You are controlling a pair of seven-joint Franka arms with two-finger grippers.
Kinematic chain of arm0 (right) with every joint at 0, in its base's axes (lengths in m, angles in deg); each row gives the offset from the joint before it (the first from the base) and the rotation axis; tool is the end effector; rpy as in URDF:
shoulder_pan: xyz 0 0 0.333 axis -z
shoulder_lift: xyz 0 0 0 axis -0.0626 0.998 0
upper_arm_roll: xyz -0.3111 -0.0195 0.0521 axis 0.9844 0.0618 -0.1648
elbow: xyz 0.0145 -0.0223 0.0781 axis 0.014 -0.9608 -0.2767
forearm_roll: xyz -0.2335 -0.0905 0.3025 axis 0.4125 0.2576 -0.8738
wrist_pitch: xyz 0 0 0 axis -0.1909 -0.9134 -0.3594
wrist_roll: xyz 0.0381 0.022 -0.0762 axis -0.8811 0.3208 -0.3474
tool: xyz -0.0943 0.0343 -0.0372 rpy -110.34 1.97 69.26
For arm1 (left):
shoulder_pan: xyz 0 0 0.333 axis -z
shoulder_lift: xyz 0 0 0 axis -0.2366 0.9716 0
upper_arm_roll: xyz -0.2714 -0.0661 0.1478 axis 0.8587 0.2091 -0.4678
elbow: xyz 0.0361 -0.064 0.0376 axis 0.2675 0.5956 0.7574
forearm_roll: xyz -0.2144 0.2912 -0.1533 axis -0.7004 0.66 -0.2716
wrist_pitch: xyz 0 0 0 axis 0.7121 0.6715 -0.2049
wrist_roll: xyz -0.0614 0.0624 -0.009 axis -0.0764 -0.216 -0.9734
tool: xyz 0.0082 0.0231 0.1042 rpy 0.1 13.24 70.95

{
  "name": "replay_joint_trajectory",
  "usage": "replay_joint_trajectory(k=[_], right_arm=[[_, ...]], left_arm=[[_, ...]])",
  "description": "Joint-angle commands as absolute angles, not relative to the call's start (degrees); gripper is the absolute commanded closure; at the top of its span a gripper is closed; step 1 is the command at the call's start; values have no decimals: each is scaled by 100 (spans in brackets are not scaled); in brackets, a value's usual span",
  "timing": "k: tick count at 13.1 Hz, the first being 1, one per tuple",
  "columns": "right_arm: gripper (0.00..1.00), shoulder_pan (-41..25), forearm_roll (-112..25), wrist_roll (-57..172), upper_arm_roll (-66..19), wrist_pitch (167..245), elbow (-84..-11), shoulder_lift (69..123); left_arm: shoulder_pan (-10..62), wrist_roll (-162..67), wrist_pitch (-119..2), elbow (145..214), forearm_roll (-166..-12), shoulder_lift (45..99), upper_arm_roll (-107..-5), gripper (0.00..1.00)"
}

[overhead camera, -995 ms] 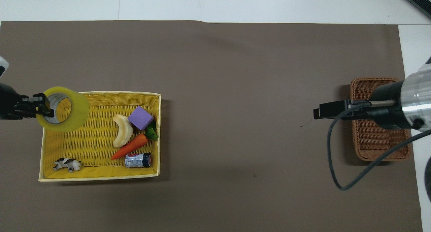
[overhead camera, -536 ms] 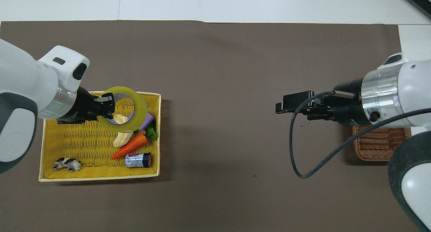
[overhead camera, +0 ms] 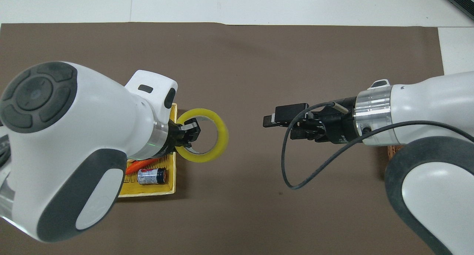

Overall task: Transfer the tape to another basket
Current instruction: 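Lift the tape with the left gripper while the right gripper reaches toward it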

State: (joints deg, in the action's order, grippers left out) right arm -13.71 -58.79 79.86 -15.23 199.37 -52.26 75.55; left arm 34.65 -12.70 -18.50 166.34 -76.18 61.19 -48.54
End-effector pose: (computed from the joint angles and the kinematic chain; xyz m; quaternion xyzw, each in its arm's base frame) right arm 0.5181 0.2021 0.5766 -0.9203 0.0982 0.0383 0.3768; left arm 0.4688 -0.3097 0.5984 0.9788 0.1753 -0.0452 0.0961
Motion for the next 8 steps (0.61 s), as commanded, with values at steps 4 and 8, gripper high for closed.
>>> replay_joint_trajectory(k=[4,8], right_arm=[[0,-1443,-6184,6969,-1498,20015,-6012,7086],[0,-1425,-6176,6607,-1489,20023,-6083,7032]], left_arm=[[4031,-1167,-2766,16526,-8115,6185,-4887,100],[4216,-1123,-3233,16517,-8142,6202,-4816,100]])
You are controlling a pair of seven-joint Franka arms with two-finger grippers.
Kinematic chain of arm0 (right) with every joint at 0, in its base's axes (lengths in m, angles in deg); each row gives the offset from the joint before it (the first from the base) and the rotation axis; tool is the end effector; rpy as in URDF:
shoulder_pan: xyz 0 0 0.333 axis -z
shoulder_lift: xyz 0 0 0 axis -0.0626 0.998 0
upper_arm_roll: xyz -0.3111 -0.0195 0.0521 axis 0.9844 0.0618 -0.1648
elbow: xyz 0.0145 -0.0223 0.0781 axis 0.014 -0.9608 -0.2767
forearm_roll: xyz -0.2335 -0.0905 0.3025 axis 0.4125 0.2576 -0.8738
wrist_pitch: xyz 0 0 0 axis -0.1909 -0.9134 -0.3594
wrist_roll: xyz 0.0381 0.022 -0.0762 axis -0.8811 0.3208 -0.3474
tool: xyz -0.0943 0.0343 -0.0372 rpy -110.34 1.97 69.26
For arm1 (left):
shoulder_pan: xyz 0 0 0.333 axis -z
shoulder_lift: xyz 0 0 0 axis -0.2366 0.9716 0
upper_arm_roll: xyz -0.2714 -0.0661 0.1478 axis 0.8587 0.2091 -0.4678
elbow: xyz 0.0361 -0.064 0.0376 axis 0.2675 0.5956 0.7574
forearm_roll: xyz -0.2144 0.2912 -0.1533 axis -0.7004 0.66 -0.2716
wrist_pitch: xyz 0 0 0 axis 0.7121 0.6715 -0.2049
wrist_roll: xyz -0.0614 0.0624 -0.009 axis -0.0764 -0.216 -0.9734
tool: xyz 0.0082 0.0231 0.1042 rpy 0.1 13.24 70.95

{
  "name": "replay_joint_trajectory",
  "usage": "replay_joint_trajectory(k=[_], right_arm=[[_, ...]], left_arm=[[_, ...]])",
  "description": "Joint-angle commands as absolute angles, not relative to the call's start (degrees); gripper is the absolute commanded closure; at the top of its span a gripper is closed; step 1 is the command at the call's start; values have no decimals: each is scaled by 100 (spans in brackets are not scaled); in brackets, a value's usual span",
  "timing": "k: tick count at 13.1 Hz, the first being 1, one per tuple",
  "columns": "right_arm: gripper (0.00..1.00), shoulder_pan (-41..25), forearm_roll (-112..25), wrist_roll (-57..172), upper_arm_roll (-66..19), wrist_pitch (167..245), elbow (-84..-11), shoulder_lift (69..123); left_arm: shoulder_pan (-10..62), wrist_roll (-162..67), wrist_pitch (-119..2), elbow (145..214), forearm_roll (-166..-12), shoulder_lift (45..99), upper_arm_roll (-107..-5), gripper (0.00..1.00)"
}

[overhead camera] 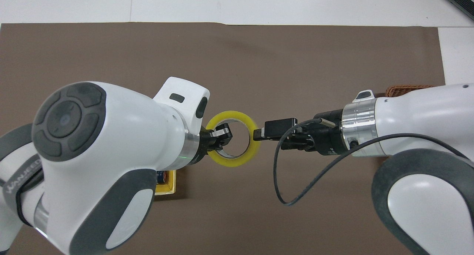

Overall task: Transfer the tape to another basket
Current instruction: 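Grasp the tape with the right gripper while the left gripper releases it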

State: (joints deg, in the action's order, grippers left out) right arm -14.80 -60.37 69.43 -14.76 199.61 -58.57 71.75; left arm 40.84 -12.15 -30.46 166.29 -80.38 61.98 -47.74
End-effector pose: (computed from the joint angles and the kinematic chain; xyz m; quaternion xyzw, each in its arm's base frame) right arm 0.4921 0.2010 0.5595 -0.9221 0.0224 0.0262 0.3855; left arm 0.4460 -0.3783 0.6135 0.9729 0.1382 -0.0070 0.1854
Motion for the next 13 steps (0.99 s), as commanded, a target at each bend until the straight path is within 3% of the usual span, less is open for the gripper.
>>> replay_joint_trajectory(k=[1,2,3,4,5,6,7,9,13], right_arm=[[0,-1390,-6176,6580,-1489,20014,-6083,7032],[16,-1390,-6167,6580,-1489,20014,-6083,7032],[45,-1381,-6167,6623,-1489,20014,-6075,7032],[60,-1381,-6167,6676,-1480,19997,-6074,7023],[73,-1372,-6167,6676,-1480,19944,-6074,7023],[82,-1346,-6167,6685,-1462,19918,-6057,7023],[92,-1276,-6141,6677,-1471,19909,-6057,7023],[100,-1215,-6105,6694,-1471,19900,-6039,7032],[100,-1005,-6053,6668,-1445,19804,-5960,7023]], left_arm=[[4295,-1132,-3251,16509,-8134,6202,-4816,100],[4330,-1167,-3312,16509,-8134,6202,-4816,100],[4331,-1202,-3339,16509,-8134,6202,-4816,100],[4331,-1289,-3348,16517,-8134,6211,-4816,87],[4331,-1360,-3339,16517,-8134,6211,-4816,66],[4331,-1352,-3339,16526,-8134,6211,-4816,1],[4331,-1326,-3322,16526,-8134,6185,-4825,0],[4261,-1308,-3147,16526,-8142,5984,-4825,0],[3717,-1334,-2191,16526,-8081,5701,-4904,0]])
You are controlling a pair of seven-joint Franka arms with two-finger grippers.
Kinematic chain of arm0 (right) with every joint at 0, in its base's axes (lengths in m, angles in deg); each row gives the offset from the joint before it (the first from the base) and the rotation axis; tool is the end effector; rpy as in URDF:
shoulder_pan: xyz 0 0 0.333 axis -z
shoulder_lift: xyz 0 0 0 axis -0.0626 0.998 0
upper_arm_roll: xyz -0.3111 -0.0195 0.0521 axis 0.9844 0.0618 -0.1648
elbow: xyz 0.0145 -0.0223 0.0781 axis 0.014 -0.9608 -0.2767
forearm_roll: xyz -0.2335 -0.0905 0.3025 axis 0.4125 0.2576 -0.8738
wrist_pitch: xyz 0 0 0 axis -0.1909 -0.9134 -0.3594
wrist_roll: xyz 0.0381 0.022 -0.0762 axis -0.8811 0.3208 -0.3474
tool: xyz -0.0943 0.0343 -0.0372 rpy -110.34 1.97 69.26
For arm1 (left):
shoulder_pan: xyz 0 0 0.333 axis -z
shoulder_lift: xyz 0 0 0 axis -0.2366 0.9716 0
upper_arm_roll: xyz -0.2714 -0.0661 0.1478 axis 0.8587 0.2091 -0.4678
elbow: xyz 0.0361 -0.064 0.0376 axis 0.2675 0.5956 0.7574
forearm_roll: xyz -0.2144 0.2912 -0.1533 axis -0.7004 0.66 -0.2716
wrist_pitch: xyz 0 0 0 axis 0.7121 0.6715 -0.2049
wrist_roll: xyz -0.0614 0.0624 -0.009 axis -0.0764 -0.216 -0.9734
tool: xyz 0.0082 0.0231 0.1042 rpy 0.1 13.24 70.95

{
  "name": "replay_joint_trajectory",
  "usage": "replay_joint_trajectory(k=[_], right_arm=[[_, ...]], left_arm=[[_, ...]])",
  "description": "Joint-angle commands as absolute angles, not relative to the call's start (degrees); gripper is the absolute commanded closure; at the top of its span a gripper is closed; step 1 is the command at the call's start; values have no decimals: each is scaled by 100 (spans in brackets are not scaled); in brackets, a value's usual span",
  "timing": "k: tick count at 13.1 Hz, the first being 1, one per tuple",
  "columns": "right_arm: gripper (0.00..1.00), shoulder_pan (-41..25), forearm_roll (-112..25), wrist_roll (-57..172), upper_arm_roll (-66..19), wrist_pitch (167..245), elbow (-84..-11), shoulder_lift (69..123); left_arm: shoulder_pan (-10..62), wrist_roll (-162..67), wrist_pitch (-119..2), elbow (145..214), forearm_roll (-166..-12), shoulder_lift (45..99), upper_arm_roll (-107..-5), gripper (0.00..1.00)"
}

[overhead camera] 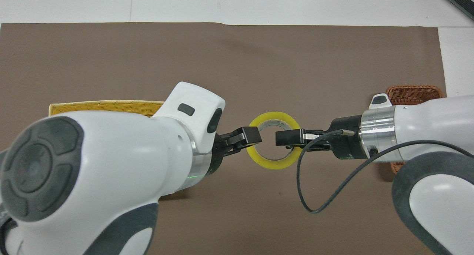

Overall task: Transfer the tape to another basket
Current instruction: 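Grasp the tape with the right gripper while the left gripper releases it, then lower the tape into the wicker basket with the right gripper while the left gripper withdraws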

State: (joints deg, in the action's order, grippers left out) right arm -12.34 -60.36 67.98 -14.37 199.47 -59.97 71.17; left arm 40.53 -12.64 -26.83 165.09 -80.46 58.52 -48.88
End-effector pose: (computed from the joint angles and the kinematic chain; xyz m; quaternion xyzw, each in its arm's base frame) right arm 0.4967 0.1751 0.5526 -0.9221 0.0359 0.0194 0.3849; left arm 0.4342 -0.3577 0.6510 0.9724 0.1360 0.0041 0.1895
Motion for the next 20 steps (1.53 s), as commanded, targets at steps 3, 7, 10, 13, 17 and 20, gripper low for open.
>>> replay_joint_trajectory(k=[3,7,10,13,17,20], right_arm=[[100,-110,-5737,6029,-1445,18744,-5636,7085],[100,1375,-5360,5069,-1418,18055,-5600,7059],[100,1993,-4281,4918,-1427,18141,-5468,7102],[100,2423,-4066,5015,-1436,18362,-5477,7347],[100,2915,-4049,4264,-1410,18729,-5424,8250],[100,2978,-3716,3575,-1339,19414,-5345,8780]], left_arm=[[2980,-2058,-1802,16544,-7730,5701,-4904,0],[1750,-4037,-1774,16526,-7686,5763,-4904,0],[1010,-5505,-1722,16509,-7336,5780,-4904,0],[771,-6456,-1355,16465,-6703,5780,-4904,0],[753,-6493,-134,15484,-6429,6314,-4974,0],[762,-6746,-235,15506,-6384,6299,-4974,0]])
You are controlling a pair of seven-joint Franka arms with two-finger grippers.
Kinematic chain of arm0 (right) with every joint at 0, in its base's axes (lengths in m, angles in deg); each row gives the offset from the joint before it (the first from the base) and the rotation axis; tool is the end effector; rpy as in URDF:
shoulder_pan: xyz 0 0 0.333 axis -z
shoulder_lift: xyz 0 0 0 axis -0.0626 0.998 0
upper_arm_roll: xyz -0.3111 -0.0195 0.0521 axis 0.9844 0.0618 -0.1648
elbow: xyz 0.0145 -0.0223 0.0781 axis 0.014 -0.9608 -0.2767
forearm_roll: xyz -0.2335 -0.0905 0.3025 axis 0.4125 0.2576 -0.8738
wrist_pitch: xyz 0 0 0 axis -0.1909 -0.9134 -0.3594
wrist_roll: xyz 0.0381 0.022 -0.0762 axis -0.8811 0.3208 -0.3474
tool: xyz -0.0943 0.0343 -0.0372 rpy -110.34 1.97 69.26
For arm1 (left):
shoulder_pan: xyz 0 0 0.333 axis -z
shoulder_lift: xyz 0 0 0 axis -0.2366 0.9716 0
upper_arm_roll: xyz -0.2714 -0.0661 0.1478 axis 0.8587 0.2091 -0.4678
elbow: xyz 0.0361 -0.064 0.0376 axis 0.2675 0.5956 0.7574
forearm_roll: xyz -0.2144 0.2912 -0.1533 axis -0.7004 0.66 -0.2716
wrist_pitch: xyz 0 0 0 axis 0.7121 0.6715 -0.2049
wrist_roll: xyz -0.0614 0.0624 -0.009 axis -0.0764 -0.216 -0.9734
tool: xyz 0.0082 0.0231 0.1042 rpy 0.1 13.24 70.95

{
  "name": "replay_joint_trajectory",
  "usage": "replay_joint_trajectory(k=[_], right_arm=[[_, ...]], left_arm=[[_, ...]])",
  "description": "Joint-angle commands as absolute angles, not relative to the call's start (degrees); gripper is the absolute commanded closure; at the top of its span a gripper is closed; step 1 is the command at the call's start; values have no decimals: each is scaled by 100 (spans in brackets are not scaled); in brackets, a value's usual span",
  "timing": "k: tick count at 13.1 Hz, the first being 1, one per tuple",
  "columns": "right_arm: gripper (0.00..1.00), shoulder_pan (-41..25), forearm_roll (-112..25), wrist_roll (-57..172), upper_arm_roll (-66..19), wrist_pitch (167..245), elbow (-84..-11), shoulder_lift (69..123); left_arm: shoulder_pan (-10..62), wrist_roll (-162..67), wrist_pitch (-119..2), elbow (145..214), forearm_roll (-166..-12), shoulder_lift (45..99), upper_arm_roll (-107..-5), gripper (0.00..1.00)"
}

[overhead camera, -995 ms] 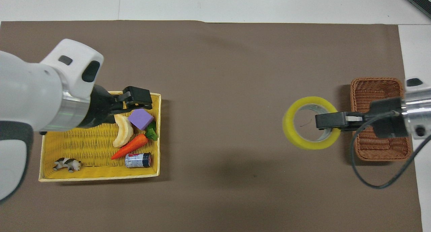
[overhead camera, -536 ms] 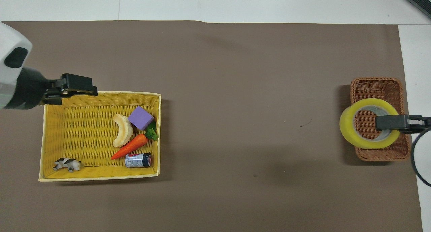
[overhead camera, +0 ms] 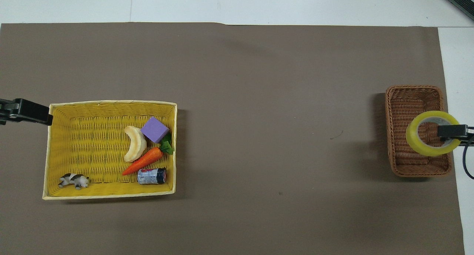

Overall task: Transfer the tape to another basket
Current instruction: 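Lower the tape into the wicker basket with the right gripper while the left gripper withdraws, then open the right gripper and draw it back from the tape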

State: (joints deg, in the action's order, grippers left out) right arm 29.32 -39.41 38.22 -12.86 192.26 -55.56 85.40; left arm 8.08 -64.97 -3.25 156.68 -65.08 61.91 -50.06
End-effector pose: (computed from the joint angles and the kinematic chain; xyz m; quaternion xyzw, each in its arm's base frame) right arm 0.5049 -0.2386 0.4311 -0.9668 0.0945 -0.0078 0.2371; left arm 0.5403 -0.0332 0.6459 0.9985 -0.0467 -0.0262 0.0070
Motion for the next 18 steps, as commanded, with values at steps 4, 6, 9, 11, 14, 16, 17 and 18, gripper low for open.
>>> replay_joint_trajectory(k=[4,6,9,11,14,16,17,18], right_arm=[[100,3145,-3740,2723,-1243,19803,-5275,9456],[100,3215,-3741,2546,-1234,19838,-5196,9607],[94,3215,-3767,2554,-1243,20014,-5196,9756],[75,3189,-3811,2546,-1251,20032,-5196,9845],[23,3154,-3959,2589,-1260,20023,-5204,9853],[0,3189,-4127,2537,-1260,19778,-5178,9836],[0,3215,-4223,2528,-1251,19603,-5030,9845],[0,3207,-4224,2528,-1243,19584,-4924,9845]], left_arm=[[780,-6862,-272,15577,-6393,6194,-4975,0],[771,-6862,-272,15577,-6393,6185,-4983,0],[771,-6862,-272,15577,-6393,6185,-4983,0],[771,-6862,-272,15577,-6393,6185,-4983,0],[771,-6862,-272,15577,-6393,6185,-4983,0],[771,-6862,-272,15577,-6393,6185,-4975,0],[771,-6862,-263,15577,-6393,6185,-4983,0],[771,-6862,-272,15577,-6393,6185,-4983,0]])
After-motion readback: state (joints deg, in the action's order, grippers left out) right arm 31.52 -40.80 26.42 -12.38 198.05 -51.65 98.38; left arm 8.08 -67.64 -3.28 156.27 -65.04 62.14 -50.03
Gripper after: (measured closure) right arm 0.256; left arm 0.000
